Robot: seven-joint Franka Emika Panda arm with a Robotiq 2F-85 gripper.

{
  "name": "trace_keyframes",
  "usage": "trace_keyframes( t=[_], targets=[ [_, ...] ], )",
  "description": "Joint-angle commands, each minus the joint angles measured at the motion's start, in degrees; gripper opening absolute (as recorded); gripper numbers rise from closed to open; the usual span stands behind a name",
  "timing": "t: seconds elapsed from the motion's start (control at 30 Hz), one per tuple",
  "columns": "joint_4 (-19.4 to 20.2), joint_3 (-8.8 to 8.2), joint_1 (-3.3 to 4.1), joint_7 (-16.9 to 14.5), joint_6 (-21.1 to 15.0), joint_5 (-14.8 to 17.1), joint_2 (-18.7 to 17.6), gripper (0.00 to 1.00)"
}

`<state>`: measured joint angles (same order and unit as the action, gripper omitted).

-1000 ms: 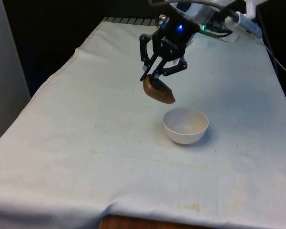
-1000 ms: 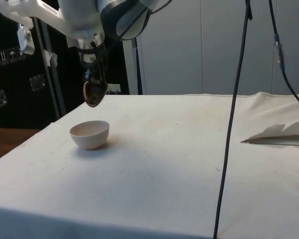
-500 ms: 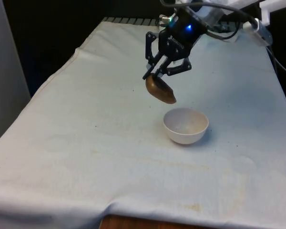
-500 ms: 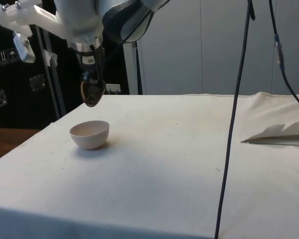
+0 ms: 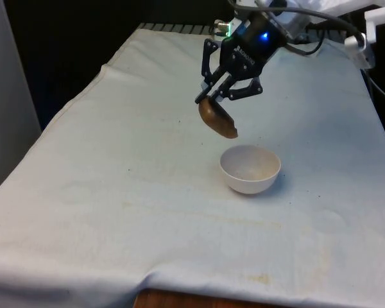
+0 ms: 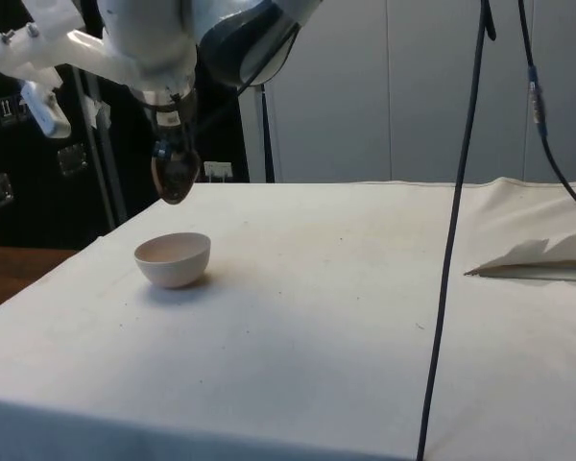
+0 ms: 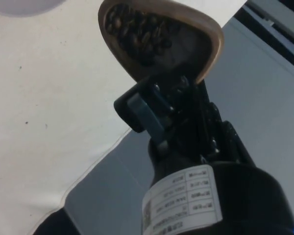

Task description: Pour the coffee beans from the cup into the bowl.

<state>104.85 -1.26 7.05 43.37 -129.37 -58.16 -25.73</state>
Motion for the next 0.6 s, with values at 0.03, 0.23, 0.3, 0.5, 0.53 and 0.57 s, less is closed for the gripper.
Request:
trace_keyframes(
  t=[0.03, 0.23, 0.3, 0.5, 0.53, 0.57],
  targets=[
    [0.2, 0.17, 0.40, 1.0, 0.5, -1.6, 0.2, 0.00],
    [0.2, 1.72, 0.34, 2.9, 2.5, -4.5, 0.2, 0.00],
    [0.2, 2.18, 0.40, 3.5, 3.2, -5.4, 0.2, 0.00],
    [0.0, 3.90, 0.00, 4.9, 5.2, -7.7, 0.1, 0.00],
    [0.1, 3.95, 0.40, 5.4, 5.6, -8.5, 0.2, 0.00],
    [0.1, 4.18, 0.40, 5.7, 6.0, -8.9, 0.2, 0.00]
  ],
)
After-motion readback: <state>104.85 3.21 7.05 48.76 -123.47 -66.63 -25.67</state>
